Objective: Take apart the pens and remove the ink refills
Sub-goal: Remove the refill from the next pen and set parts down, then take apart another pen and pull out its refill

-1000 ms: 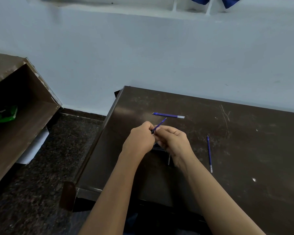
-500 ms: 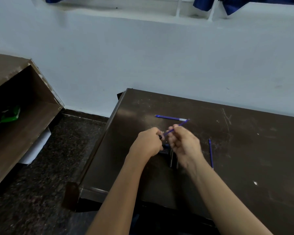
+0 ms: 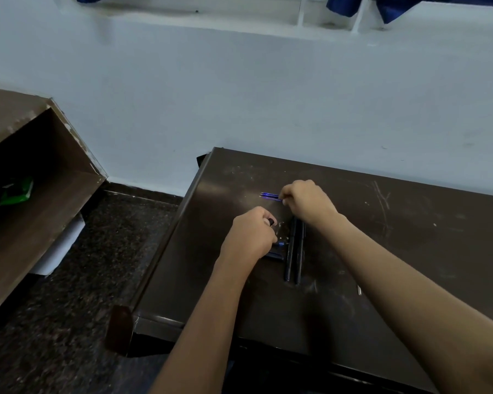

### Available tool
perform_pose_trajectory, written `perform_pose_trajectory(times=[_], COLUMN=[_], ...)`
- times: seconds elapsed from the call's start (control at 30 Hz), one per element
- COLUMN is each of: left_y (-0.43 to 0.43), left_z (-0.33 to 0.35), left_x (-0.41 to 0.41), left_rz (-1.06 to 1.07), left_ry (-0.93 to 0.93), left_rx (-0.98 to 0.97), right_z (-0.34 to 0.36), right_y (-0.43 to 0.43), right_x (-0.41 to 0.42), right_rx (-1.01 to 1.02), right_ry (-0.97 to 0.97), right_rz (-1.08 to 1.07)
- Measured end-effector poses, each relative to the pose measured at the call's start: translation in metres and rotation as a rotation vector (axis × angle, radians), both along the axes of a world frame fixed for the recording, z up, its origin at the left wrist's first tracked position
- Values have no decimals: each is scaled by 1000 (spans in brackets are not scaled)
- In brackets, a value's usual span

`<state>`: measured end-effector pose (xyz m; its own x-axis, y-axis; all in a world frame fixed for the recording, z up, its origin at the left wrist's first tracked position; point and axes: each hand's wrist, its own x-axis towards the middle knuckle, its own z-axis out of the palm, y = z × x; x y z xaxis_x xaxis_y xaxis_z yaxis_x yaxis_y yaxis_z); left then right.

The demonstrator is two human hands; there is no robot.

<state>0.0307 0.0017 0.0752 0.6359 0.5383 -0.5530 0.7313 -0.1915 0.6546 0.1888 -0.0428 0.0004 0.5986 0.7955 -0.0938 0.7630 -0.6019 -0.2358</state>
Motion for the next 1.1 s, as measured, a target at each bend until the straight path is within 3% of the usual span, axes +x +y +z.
perform_pose_trajectory(times=[0.23,0.37,0.5,1.1], left_y=[5,4,6,9], left_z=[-4,-9,-11,-17], left_x=[4,3,4,6], left_rz=[-38,-28,-30,-41], left_ry=[39,30,33,31], left_rx=[-5,24,43,54], right_z=[-22,-33,-37,-34], right_y=[8,12,16,24], right_x=[12,15,18,20], right_rx=[-129,-27,43,91], right_ry=[-25,47,-39,96], right_rz=[25,-70,-85,-209])
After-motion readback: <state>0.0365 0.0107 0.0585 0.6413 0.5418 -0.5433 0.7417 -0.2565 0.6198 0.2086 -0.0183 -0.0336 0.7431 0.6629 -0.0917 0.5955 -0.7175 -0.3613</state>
